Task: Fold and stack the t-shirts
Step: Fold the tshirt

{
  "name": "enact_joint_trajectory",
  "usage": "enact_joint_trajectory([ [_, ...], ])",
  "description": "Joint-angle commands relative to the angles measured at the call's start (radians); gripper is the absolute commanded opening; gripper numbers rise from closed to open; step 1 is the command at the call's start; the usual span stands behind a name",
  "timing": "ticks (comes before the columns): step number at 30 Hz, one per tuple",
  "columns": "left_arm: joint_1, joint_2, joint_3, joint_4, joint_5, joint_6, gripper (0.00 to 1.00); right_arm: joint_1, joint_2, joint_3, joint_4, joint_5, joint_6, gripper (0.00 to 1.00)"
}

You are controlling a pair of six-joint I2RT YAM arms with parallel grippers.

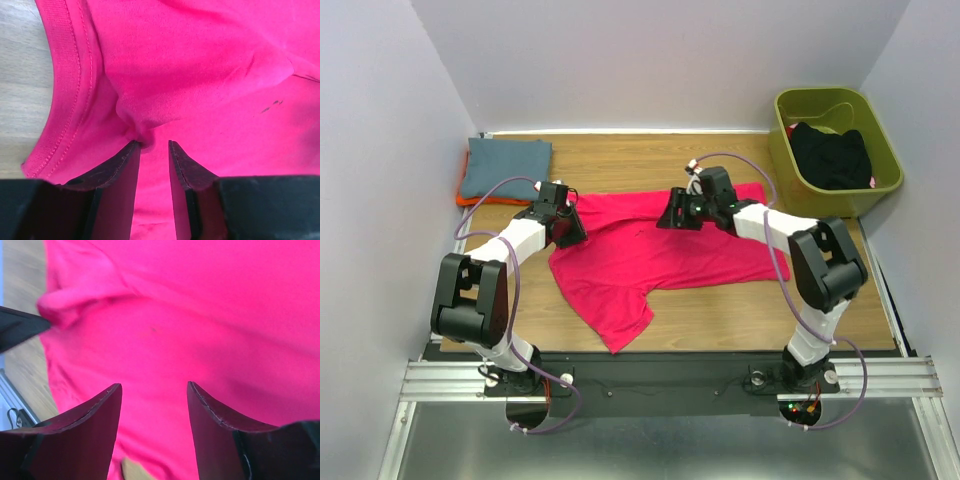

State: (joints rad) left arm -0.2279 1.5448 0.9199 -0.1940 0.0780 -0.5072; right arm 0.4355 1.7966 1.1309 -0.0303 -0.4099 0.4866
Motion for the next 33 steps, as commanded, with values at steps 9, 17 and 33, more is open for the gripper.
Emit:
enact_joint_trajectory([
  [9,-0.004,0.015,0.039,-0.028,-0.112,0.019,0.48,0.137,0.205,0.204,0.228,-0.024,0.014,0.57],
  [17,-0.007,0.012,0.008,0.007,-0.104,0.022,0.49,0.195,0.288,0.213,0.346,-0.021,0.021,0.43],
  [33,-0.024,0.047,0.008,0.050,-0.084,0.024,0.40,0.229,0.409,0.285,0.468,0.082,0.032,0.42],
])
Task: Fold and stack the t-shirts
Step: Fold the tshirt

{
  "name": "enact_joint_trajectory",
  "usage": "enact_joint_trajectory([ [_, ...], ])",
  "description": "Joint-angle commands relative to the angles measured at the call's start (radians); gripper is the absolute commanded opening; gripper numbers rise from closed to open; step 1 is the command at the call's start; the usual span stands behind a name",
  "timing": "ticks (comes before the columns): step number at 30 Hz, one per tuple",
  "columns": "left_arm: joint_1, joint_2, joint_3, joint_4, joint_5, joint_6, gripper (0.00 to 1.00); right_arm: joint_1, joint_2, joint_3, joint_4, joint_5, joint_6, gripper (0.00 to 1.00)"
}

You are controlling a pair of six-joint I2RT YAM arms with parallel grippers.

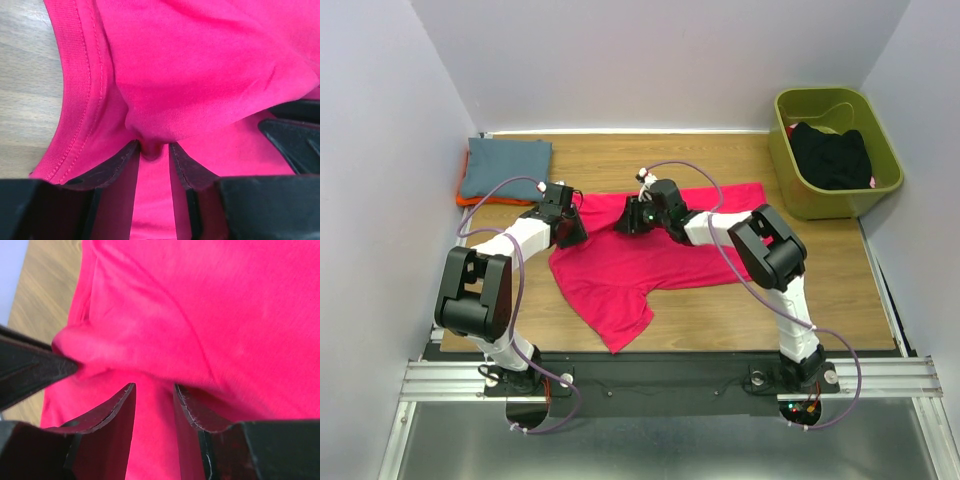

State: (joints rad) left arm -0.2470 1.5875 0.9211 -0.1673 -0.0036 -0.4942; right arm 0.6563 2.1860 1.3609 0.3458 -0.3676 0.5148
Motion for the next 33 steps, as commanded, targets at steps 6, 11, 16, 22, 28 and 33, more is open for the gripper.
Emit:
enact_joint_trajectory([
  [6,-0.006,0.005,0.010,0.026,-0.001,0.014,0.31,0.011,0.049,0.083,0.093,0.055,0.005,0.42],
  [11,-0.006,0.003,0.013,0.026,-0.001,0.016,0.26,0.011,0.069,0.104,0.094,0.050,0.007,0.42],
  [16,-0.005,0.006,0.016,0.026,-0.001,0.017,0.20,0.012,0.074,0.110,0.102,0.029,0.005,0.36],
  [22,-0.005,0.009,0.027,0.025,0.030,0.019,0.18,0.014,0.077,0.109,0.119,-0.002,0.010,0.32],
  [28,-0.005,0.005,0.033,0.022,0.027,0.020,0.17,0.014,0.093,0.119,0.124,-0.024,0.019,0.32],
  [33,-0.006,0.006,0.036,0.022,0.027,0.019,0.17,0.016,0.098,0.124,0.122,-0.027,0.018,0.28],
])
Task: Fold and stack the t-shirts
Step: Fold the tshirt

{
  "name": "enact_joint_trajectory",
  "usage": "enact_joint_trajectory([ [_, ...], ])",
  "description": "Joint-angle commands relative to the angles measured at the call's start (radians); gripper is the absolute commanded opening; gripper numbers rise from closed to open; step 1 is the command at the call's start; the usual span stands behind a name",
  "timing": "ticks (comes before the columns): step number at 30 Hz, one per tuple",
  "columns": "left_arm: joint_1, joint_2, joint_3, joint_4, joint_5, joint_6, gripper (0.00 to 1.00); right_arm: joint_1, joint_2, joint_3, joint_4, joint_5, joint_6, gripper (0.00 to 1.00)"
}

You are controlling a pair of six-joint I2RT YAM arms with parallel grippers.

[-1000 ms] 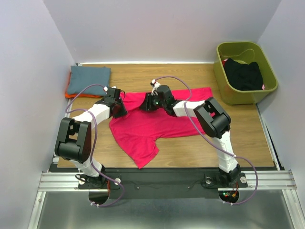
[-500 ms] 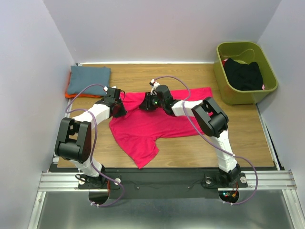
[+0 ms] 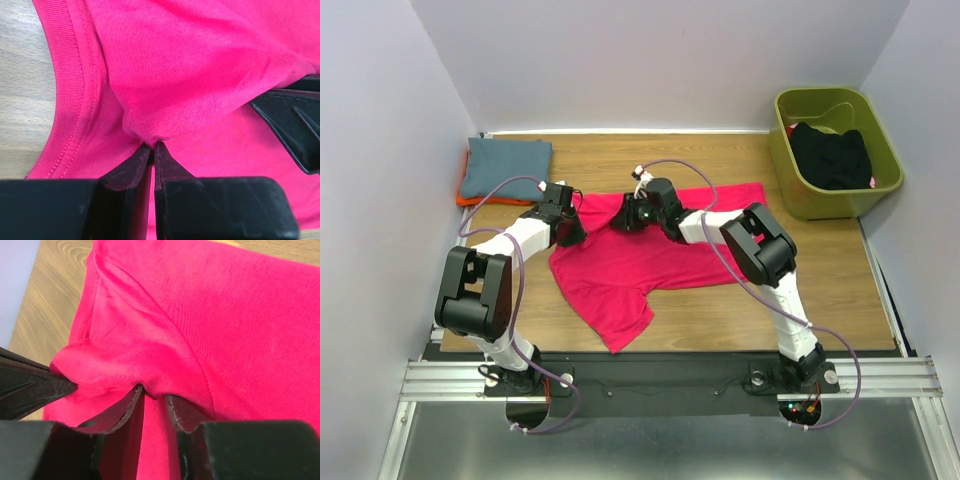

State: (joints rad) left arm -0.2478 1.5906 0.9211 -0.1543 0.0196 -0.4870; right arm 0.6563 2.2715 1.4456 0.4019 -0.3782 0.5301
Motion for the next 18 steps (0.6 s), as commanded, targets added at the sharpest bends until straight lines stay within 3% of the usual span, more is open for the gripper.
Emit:
enact_joint_trajectory([
  [1,-0.005,0.005,0.036,0.007,0.003,0.011,0.17,0.014,0.013,0.041,0.064,-0.018,0.004,0.25],
  [5,-0.005,0.002,0.045,-0.002,-0.004,0.016,0.16,0.014,-0.004,0.039,0.054,-0.018,-0.004,0.05],
  [7,-0.004,-0.001,0.053,-0.010,-0.012,0.021,0.16,0.014,-0.020,0.035,0.048,-0.019,-0.010,0.01],
  [11,-0.005,-0.007,0.085,-0.042,-0.010,0.031,0.09,0.014,-0.076,0.027,0.003,-0.018,-0.022,0.01],
  [18,-0.002,-0.001,0.133,-0.097,-0.038,0.048,0.09,0.014,-0.135,0.039,-0.112,-0.074,-0.025,0.01],
])
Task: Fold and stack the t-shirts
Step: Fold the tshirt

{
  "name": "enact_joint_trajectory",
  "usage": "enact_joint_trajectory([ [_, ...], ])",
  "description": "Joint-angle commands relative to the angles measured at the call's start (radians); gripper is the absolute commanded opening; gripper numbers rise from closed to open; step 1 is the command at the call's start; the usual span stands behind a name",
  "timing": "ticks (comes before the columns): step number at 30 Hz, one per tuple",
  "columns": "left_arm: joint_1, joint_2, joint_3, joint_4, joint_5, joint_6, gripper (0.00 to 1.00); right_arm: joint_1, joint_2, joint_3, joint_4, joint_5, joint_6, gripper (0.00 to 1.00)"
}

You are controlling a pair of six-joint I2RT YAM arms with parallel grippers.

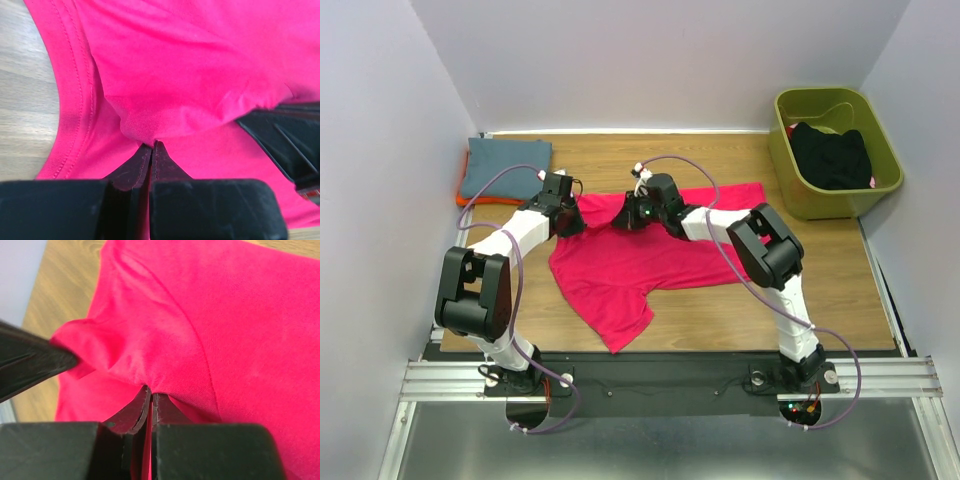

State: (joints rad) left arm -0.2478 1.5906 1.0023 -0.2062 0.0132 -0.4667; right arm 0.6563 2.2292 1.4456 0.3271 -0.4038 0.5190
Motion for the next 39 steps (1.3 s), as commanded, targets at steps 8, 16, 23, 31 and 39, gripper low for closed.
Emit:
enact_joint_trajectory([
  [8,0.010,0.006,0.079,-0.104,0.021,0.037,0.09,0.013,-0.143,-0.001,-0.128,-0.073,-0.001,0.03],
  [16,0.015,0.011,0.067,-0.104,0.079,0.036,0.09,0.011,-0.060,0.032,-0.132,-0.056,0.000,0.13],
  [23,0.013,0.025,0.038,-0.071,0.096,0.028,0.09,0.012,0.003,0.058,-0.131,-0.026,-0.027,0.19],
  [31,0.013,0.035,0.036,-0.061,0.108,0.022,0.09,0.012,0.006,0.045,-0.128,-0.020,-0.037,0.34],
  [39,0.015,0.022,0.039,-0.074,0.100,0.023,0.09,0.012,-0.009,0.042,-0.126,-0.018,-0.036,0.12],
])
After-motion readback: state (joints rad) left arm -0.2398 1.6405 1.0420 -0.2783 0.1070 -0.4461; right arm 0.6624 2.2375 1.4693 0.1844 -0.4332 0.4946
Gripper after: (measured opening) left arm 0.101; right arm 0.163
